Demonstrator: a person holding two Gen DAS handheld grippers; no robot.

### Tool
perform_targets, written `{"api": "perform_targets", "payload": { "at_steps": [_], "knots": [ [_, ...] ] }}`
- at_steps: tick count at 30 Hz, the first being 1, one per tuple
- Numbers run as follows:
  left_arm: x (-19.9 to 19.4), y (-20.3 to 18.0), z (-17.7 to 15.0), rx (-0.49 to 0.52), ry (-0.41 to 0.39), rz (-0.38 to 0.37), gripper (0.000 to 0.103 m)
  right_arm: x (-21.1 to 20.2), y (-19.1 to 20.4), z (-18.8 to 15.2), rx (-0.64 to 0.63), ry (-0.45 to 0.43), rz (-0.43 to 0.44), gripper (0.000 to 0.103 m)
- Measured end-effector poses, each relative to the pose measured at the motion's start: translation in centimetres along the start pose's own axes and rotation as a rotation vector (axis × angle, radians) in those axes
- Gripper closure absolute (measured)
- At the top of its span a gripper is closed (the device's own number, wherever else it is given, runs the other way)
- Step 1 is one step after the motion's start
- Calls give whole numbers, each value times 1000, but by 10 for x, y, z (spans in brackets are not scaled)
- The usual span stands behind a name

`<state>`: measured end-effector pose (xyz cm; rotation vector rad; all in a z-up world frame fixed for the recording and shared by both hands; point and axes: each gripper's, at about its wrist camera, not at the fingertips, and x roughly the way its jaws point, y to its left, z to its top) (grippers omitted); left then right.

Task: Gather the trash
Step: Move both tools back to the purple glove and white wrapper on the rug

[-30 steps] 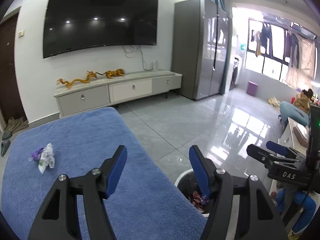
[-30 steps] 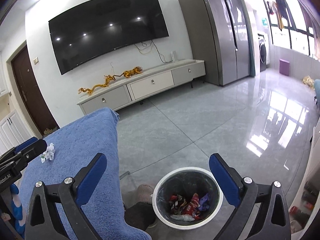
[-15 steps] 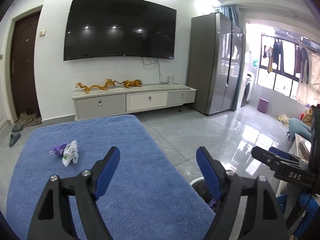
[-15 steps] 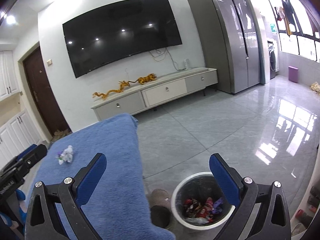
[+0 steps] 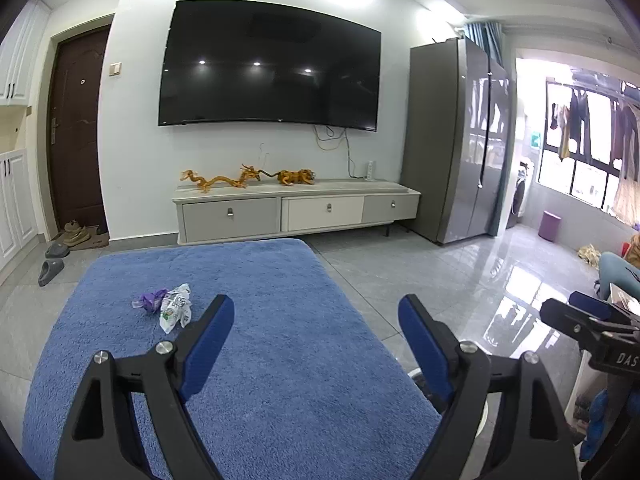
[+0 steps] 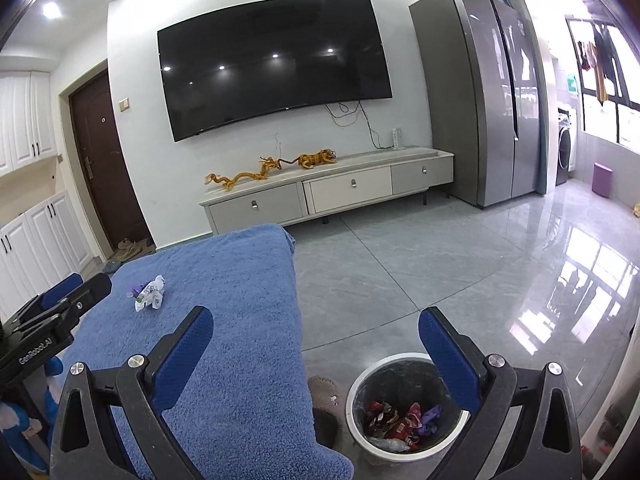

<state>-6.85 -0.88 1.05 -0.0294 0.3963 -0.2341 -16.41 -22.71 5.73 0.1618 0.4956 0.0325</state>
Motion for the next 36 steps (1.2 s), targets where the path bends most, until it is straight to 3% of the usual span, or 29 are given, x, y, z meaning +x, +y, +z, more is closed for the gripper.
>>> {"api": "perform_targets", "payload": {
  "at_steps": [8,23,36],
  "knots": [
    [11,24,-4,-58,-13,28,19,18,10,0,-20,46,12,0],
    [62,87,-17,-166,115,8,19,68,49,7,-104,153,-4,0],
    [103,152,-44,-287,217,76,19,122,87,22,-194,198,6,0]
  ]
}}
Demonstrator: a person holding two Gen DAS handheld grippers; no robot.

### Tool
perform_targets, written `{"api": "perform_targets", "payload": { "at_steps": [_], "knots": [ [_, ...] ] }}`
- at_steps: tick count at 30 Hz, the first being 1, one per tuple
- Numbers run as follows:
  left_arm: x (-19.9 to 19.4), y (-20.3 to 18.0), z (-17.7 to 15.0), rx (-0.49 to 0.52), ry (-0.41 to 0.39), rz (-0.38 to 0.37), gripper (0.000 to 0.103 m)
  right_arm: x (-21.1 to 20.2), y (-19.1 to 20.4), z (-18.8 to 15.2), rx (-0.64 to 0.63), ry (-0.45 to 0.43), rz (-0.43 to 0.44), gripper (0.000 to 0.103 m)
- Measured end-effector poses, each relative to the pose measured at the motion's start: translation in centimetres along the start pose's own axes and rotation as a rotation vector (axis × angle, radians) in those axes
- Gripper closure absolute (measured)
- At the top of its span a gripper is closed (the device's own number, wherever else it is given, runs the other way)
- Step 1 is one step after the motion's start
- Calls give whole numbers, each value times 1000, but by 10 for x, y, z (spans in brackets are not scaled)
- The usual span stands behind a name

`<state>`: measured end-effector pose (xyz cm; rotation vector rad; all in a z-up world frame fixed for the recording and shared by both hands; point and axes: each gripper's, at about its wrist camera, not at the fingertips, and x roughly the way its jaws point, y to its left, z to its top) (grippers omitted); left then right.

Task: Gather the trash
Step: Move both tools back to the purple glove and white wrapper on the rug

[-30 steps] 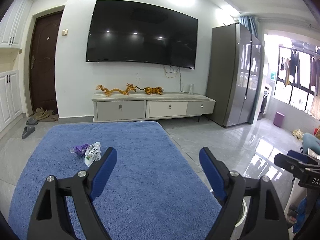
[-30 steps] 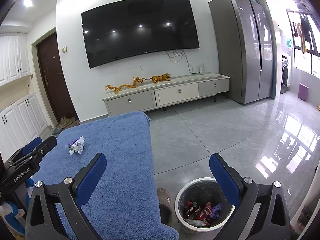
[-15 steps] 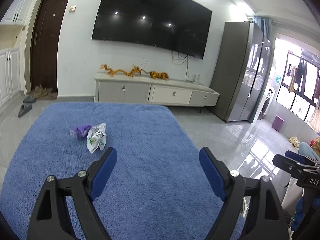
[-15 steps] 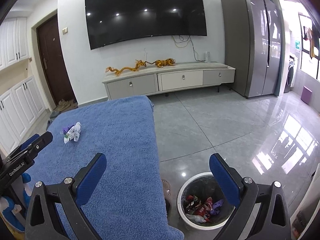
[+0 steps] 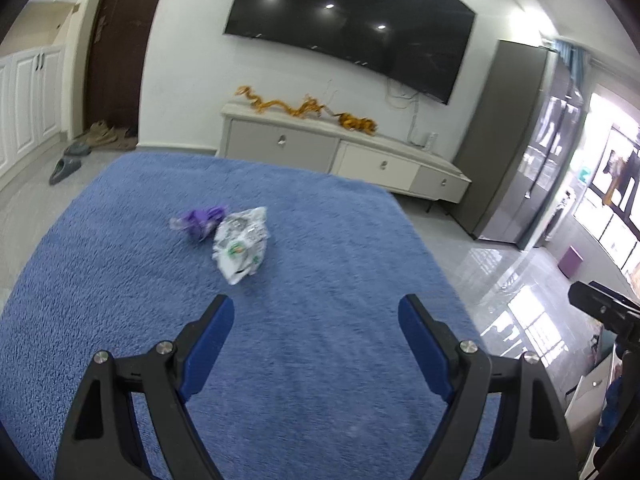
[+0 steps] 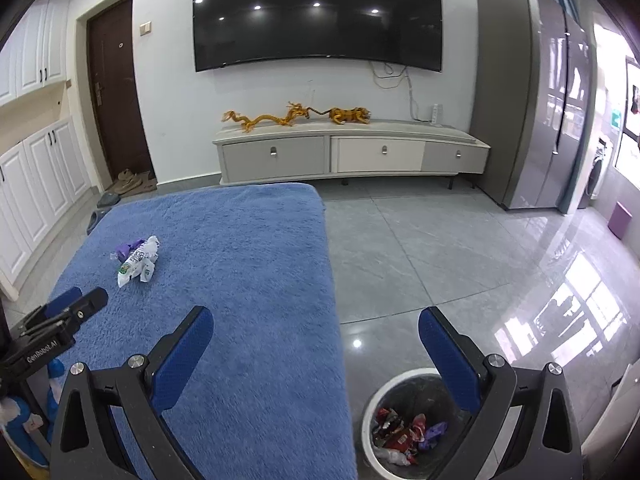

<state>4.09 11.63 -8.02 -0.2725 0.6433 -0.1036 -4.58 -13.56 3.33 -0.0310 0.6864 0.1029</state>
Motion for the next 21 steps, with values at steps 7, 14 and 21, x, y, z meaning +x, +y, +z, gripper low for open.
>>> {"api": "perform_targets", "payload": {
  "at_steps": [7,14,21],
  "knots": [
    [20,40,3,-54,45,60,19,36,35,15,-84,43,55,0],
    [32,88,12,-93,87,116,19,68,67,30,-138,65,137,0],
    [39,132,36,-115,89,106,23,97,91,40,-160,80,203,2]
  ]
}}
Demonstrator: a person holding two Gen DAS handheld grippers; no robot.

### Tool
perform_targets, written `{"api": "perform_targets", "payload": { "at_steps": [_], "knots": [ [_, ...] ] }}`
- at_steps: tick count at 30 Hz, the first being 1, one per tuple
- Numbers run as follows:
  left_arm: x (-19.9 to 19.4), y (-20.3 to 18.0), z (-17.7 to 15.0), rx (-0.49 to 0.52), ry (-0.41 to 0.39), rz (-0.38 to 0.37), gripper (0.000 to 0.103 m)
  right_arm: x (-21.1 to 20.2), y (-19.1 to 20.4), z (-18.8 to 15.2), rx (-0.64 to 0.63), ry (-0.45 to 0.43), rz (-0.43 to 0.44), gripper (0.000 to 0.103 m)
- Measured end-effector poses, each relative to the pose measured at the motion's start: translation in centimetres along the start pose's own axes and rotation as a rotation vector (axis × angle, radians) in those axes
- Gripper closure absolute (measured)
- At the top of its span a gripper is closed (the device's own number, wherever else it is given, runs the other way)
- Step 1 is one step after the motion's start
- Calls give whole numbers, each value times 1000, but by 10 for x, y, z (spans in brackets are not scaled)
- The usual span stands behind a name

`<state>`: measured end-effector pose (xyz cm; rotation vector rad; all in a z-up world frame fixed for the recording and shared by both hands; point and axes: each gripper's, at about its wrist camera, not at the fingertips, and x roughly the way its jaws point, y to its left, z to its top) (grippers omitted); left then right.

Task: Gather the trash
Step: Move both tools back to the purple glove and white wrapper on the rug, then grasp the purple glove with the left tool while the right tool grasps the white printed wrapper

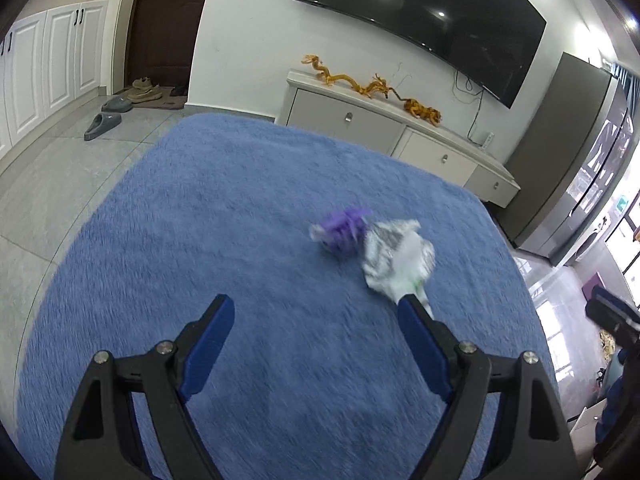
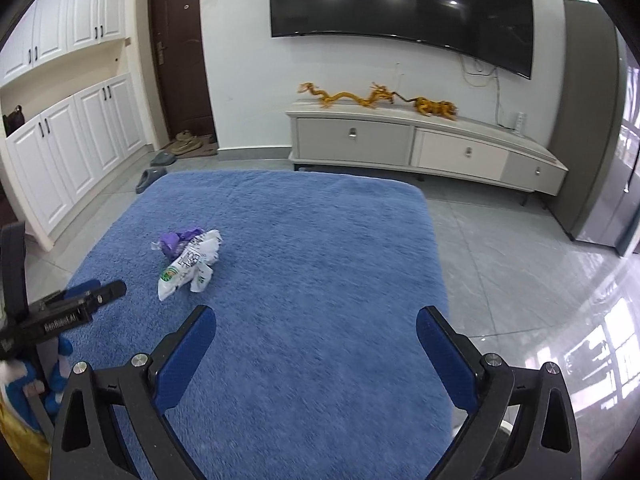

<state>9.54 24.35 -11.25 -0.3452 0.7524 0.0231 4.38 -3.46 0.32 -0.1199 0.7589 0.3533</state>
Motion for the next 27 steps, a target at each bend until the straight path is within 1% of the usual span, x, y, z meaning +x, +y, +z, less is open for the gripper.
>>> {"api": "perform_targets", "payload": {
  "at_steps": [1,4,6,7,9,13,16,18,19,20,22,23,27],
  "knots": [
    [2,1,5,5,-2,-4,23,3,1,0,-1,2,8,2],
    [14,0,18,32,3,-32,31,14,5,2,-3,12,31,3],
    [27,-4,26,54,20,-62,35,22,9,4,-5,20,45,4],
    [33,-6,29,63,28,-69,36,25,10,5,-7,23,49,5],
    [45,-11,36,76,47,-83,40,31,12,8,-10,26,61,5],
    [69,-11,47,75,85,-108,48,43,18,14,-20,31,81,5],
    [90,-5,53,50,120,-122,55,54,21,17,-13,37,101,6],
    [101,-1,53,36,144,-131,64,62,23,19,-4,45,119,7],
    [105,1,52,31,152,-135,65,67,24,20,3,52,131,9],
    [107,2,51,32,144,-145,66,71,26,21,9,56,142,9],
    [107,1,51,42,138,-153,71,81,30,23,23,66,170,10],
    [107,0,51,45,138,-164,73,85,32,25,28,71,181,13],
    [106,1,49,31,118,-188,75,106,44,30,62,101,253,21]
  ]
}}
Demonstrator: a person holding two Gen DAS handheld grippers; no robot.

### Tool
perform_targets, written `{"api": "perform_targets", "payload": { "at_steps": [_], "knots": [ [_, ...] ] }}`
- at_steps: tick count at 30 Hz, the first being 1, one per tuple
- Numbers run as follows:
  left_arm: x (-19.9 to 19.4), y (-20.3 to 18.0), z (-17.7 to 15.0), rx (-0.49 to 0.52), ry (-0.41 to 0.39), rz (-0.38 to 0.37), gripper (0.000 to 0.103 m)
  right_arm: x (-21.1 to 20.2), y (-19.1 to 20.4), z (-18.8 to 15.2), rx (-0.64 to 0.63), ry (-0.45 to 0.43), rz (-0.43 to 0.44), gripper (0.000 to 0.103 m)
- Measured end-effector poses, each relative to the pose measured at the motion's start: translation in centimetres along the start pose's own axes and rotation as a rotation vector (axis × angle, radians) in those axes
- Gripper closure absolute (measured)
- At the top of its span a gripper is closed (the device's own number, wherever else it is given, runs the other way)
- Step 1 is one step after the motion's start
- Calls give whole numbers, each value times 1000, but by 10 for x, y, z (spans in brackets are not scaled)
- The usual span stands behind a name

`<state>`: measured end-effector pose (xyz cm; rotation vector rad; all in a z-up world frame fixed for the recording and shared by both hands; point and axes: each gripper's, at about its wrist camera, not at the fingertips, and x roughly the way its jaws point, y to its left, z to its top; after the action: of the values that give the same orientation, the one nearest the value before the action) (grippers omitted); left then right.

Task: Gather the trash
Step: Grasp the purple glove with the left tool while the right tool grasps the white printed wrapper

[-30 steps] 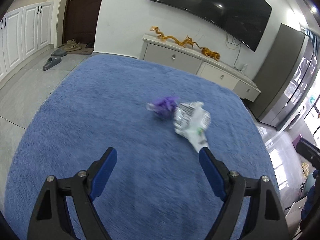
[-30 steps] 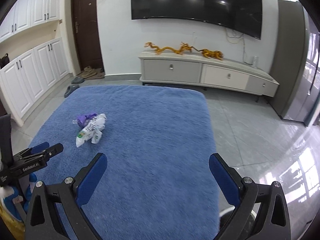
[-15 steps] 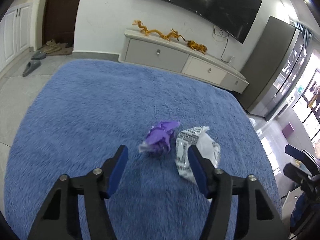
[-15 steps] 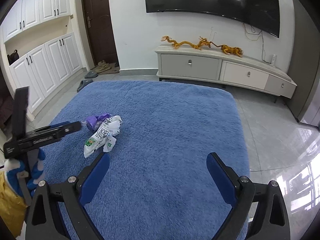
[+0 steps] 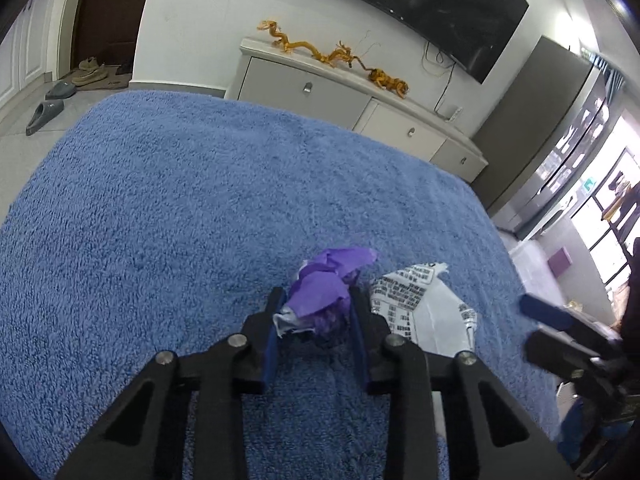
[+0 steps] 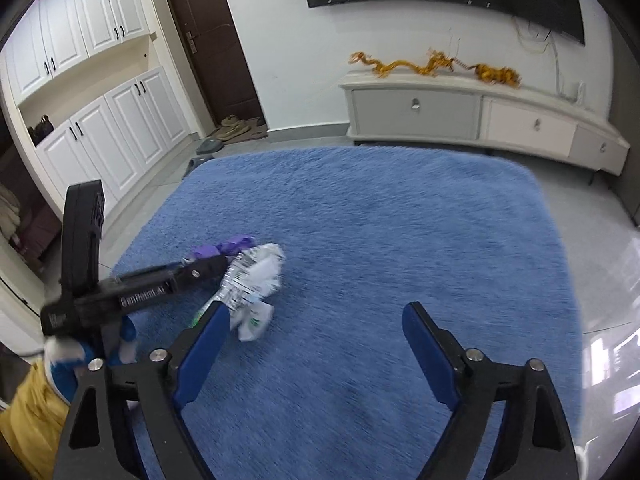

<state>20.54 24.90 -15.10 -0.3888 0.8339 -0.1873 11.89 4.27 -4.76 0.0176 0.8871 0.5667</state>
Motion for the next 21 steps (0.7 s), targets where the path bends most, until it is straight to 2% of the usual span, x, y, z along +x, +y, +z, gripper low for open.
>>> {"api": "perform_targets", "payload": {
  "at_steps": [6,10,13,19,20,21],
  "knots": [
    [-2,9,-1,-42,-19,-15,76,34,15,7,23,51,83,37],
    [-5,12,-5,-39,-20,-17,76,52,16,8,63,82,158,54],
    [-3,9,-6,-35,-18,-14,76,57,14,10,86,92,199,58],
    [-2,6,-5,-38,-19,-13,76,65,6,7,137,131,249,59],
    [-3,6,-6,-41,-20,-14,76,64,5,7,144,129,261,67],
    [-3,6,-6,-41,-21,-14,76,63,2,7,151,129,275,67]
  ]
}}
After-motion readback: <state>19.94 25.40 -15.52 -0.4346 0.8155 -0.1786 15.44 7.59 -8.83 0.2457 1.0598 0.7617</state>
